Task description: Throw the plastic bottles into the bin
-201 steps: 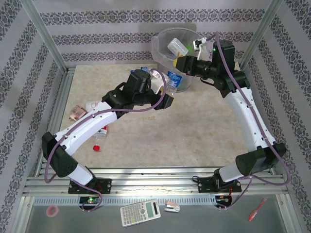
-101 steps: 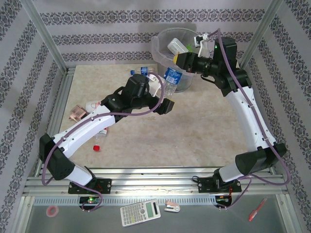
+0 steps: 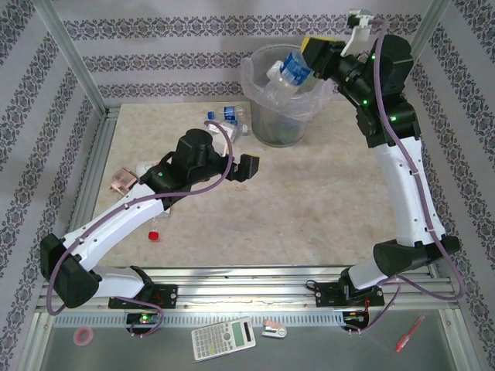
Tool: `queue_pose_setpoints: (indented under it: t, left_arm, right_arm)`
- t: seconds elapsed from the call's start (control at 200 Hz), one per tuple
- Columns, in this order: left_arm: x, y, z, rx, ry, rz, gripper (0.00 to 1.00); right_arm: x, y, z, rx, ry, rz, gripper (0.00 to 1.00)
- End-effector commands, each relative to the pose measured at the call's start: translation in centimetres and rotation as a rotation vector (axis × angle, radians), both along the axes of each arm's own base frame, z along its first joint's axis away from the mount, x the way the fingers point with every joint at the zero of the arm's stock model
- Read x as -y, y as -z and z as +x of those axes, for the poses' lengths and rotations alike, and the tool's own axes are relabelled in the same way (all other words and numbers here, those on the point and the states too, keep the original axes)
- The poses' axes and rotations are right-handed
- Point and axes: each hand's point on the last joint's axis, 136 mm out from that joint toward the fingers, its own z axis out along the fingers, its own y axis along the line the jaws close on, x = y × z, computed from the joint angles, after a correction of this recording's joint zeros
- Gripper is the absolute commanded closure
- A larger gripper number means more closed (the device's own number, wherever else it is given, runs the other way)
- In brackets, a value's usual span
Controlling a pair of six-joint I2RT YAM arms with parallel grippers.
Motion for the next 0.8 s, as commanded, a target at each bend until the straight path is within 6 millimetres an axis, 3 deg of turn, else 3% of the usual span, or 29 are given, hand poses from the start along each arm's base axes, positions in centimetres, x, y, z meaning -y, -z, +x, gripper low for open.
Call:
queue_pose_setpoints:
  t: [0.0,0.15,0.38,0.619,0.794]
  left_arm:
    - [-1.8,-1.3,0.7,0.028,-0.098,-0.069,0.00]
    - [-3.5,-0.3,0.7,0.013,-0.169,-0.074,0.00]
    - [-5.9,0.8,0.4,-0.005,-0.264,-0.089,0.00]
    - [-7.7,1.0,0.0,-0.006,-0.322,-0.115,0.00]
    - [-8.4,1.1,-0.2,-0.014,-0.345,-0.110,0.00]
  right_arm:
    - [2.8,-6.2,-0.3,0.249,0.160,0.029,0.95]
    - [4.3,-10.1,-1.6,0.452,0.249,0.062,0.97]
    - [5.5,-13.1,-3.5,0.657,0.329,0.079,1.00]
    - [5.4,-13.0,-2.8,0.690,0.356,0.051,1.00]
    - [5.0,-11.0,0.4,0.618,0.371,0.005,1.00]
